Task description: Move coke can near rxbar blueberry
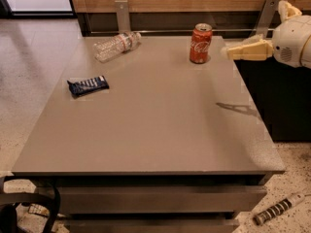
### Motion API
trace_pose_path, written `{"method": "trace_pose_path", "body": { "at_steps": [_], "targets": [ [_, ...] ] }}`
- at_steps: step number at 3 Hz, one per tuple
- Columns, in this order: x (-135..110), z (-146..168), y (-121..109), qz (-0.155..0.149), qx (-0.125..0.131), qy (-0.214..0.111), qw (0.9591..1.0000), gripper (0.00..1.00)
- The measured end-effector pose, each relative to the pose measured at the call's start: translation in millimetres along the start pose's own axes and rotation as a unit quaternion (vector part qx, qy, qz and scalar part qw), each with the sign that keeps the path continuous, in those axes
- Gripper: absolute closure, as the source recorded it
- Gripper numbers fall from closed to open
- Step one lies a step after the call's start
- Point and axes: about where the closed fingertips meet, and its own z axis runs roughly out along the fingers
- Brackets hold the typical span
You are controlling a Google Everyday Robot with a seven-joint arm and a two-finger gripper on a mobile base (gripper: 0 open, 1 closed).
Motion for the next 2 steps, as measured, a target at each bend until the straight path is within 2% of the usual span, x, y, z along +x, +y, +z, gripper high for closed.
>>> {"method": "trace_pose_path", "body": {
  "at_steps": [1,2],
  "targets": [
    [0,0,0,0.000,0.000,0.000,1.0000,0.00],
    [10,15,-8,0.028,-0.007,0.005,0.9996,0.00]
  ]
}}
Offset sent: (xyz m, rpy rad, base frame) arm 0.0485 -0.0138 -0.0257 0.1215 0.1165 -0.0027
